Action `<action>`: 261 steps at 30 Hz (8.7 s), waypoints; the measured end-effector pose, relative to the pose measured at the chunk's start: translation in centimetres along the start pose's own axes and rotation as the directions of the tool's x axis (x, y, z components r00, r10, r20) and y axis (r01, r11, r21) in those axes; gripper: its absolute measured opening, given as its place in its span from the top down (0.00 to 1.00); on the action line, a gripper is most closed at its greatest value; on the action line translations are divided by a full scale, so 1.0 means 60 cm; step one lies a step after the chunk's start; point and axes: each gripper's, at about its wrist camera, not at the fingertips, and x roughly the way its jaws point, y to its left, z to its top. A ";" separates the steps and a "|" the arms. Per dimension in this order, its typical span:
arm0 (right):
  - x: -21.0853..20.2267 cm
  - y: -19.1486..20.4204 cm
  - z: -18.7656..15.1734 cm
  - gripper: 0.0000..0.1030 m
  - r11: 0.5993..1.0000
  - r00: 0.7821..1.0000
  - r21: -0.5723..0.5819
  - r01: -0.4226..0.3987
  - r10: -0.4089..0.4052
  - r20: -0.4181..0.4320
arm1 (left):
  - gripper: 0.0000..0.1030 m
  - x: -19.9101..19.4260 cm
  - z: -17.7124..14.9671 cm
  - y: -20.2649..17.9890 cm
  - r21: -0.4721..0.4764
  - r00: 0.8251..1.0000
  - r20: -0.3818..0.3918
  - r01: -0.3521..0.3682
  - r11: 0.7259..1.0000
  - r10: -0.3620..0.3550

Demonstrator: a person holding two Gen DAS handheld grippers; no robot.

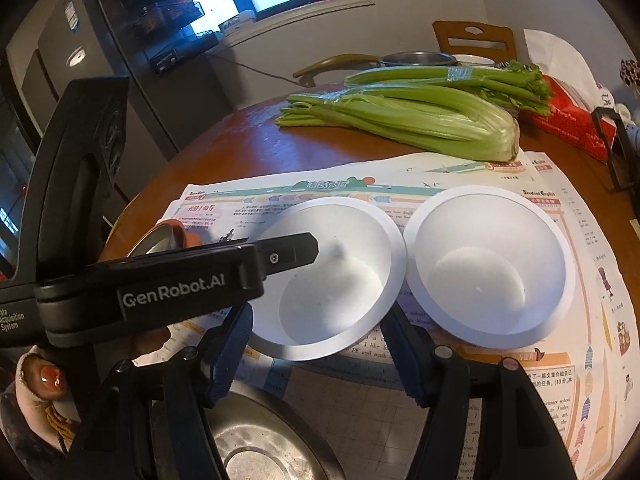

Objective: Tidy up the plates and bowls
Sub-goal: 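Grasp the rim of a white red-sided bowl with the left tool, then carry the white bowl with the left tool and lower it into the steel bowl, then open the left tool to release the white bowl, then grasp the second white bowl with the left tool and lift it over the steel bowl, then lower the white bowl with the left tool into the steel bowl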

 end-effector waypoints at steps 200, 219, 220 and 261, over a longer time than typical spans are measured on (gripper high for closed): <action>-0.040 -0.107 -0.008 0.35 0.999 0.999 0.026 -0.044 0.044 -0.014 | 0.49 0.054 0.006 -0.117 0.093 0.992 -0.122 0.036 0.995 -0.024; -0.105 -0.049 -0.008 0.35 0.999 0.998 -0.038 -0.033 0.035 0.051 | 0.49 -0.044 -0.013 -0.117 0.105 0.998 -0.024 0.058 0.993 -0.056; -0.110 -0.044 -0.008 0.35 0.999 0.998 -0.043 -0.032 0.034 0.055 | 0.49 -0.050 -0.015 -0.117 0.106 0.998 -0.018 0.056 0.993 -0.055; -0.241 0.085 -0.091 0.35 0.978 0.987 -0.201 -0.063 0.090 0.130 | 0.49 -0.231 -0.138 -0.114 0.063 0.991 0.134 0.009 0.998 -0.017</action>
